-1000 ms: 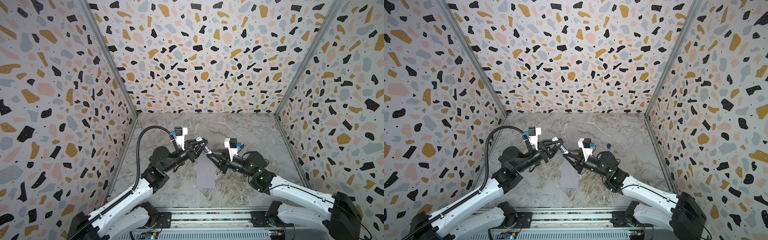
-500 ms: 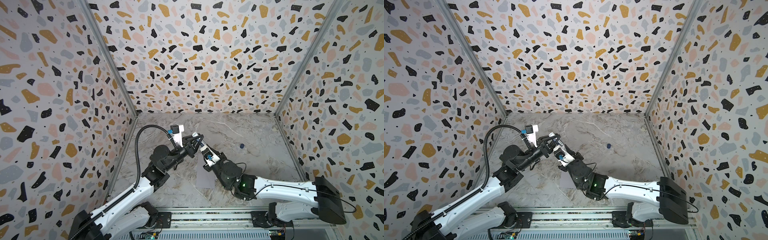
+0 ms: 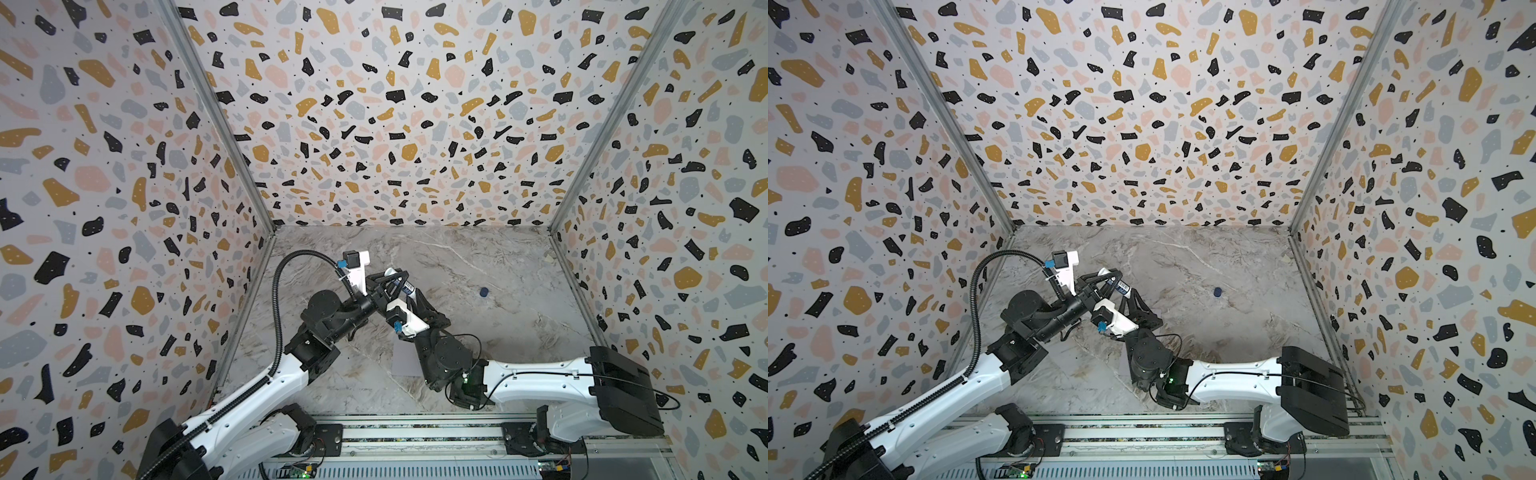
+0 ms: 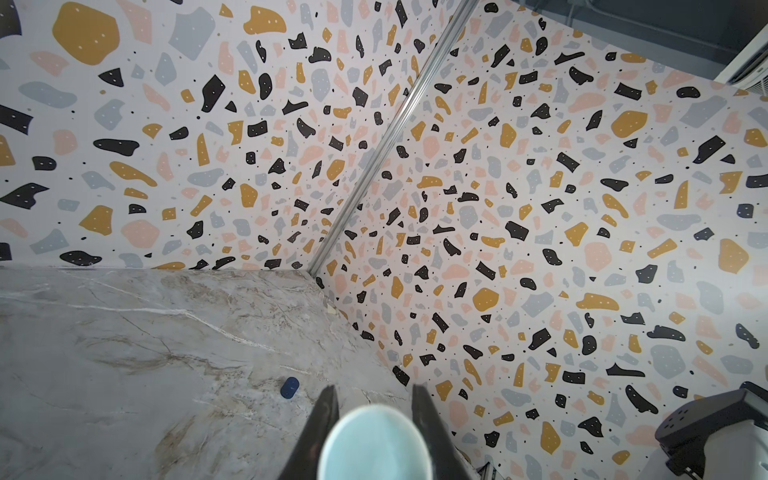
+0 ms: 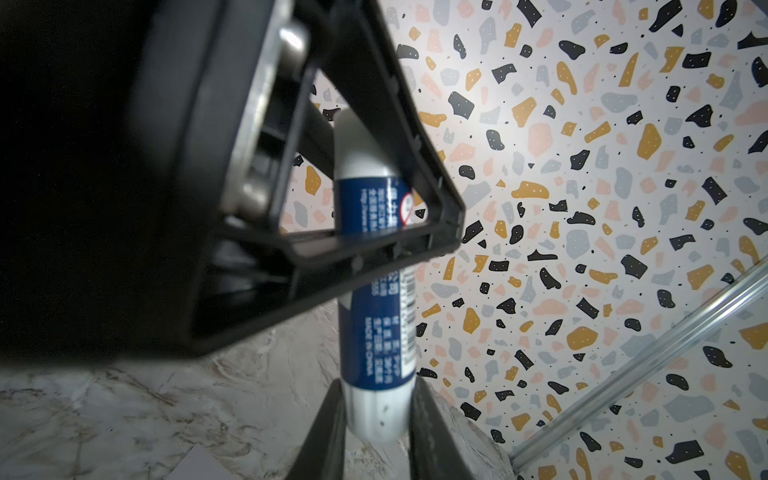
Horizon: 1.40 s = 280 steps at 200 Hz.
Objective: Place the letter into the envelope and seal it
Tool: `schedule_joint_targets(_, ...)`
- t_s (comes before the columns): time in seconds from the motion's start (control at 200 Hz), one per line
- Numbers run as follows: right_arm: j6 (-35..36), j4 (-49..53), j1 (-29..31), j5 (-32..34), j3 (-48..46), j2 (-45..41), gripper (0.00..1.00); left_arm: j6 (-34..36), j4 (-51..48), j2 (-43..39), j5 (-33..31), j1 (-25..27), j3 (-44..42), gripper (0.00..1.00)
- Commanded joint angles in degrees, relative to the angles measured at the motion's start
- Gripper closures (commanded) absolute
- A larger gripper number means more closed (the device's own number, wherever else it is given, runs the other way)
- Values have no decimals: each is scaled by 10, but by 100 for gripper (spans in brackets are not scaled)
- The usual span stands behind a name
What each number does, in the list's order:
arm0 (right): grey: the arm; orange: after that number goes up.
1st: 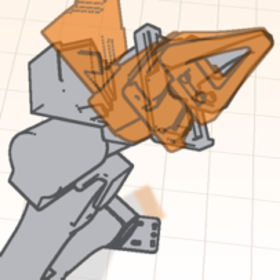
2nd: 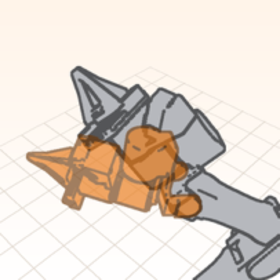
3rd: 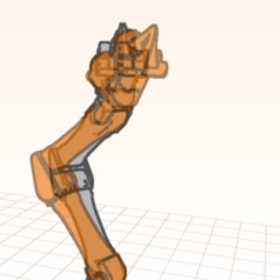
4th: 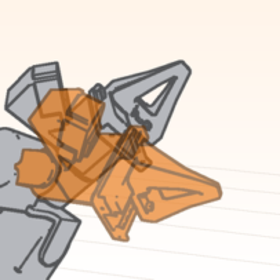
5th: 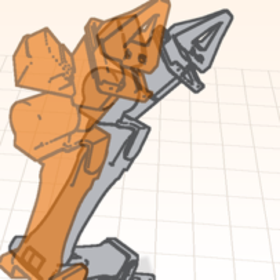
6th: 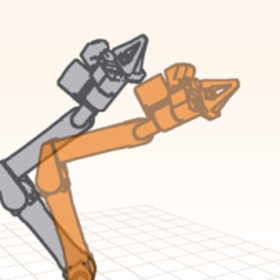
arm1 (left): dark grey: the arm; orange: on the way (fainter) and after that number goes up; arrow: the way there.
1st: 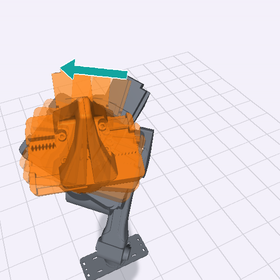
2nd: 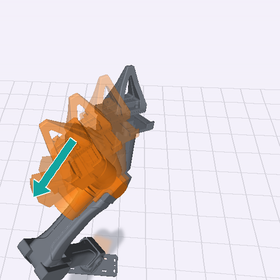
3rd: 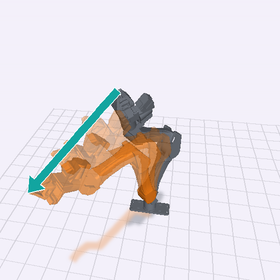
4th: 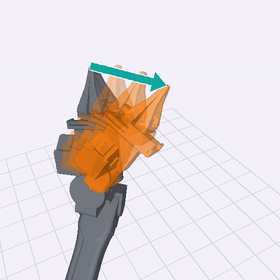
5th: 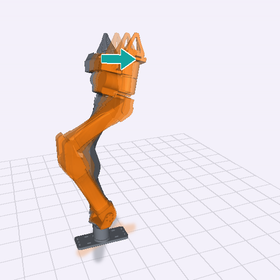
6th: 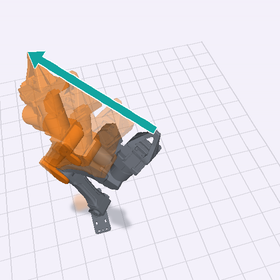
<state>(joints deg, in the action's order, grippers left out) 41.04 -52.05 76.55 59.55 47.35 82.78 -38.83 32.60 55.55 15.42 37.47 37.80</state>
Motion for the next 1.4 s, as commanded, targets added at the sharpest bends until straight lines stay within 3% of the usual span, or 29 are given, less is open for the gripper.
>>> schedule_joint_targets(0.0, -81, 58, -12, -52, 11, -48, 92, -6, -2, -5, 57, 16, -6, 100)
schedule_joint_targets(0.175, -243, 208, -54, -184, 7, -118, 72, 3, -12, -10, 54, 16, 0, 100)
schedule_joint_targets(0.4, -398, 266, -160, -540, -51, -219, 28, 7, -8, -17, 55, 16, 6, 100)
schedule_joint_targets(0.571, -516, 217, -267, -780, -99, -260, 18, 7, 0, -24, 59, 16, 3, 100)
schedule_joint_targets(0.706, -579, 182, -317, -905, -104, -246, 17, 4, 11, -25, 66, 16, 1, 100)
schedule_joint_targets(0.806, -606, 164, -334, -957, -98, -225, 24, 0, 20, -23, 70, 16, 0, 100)
schedule_joint_targets(1.242, -632, 113, -337, -979, -83, -195, 46, -5, 23, -16, 87, 16, 4, 100)
schedule_joint_targets(1.397, -633, 111, -337, -980, -82, -192, 61, -6, 23, -14, 90, 16, 3, 100)
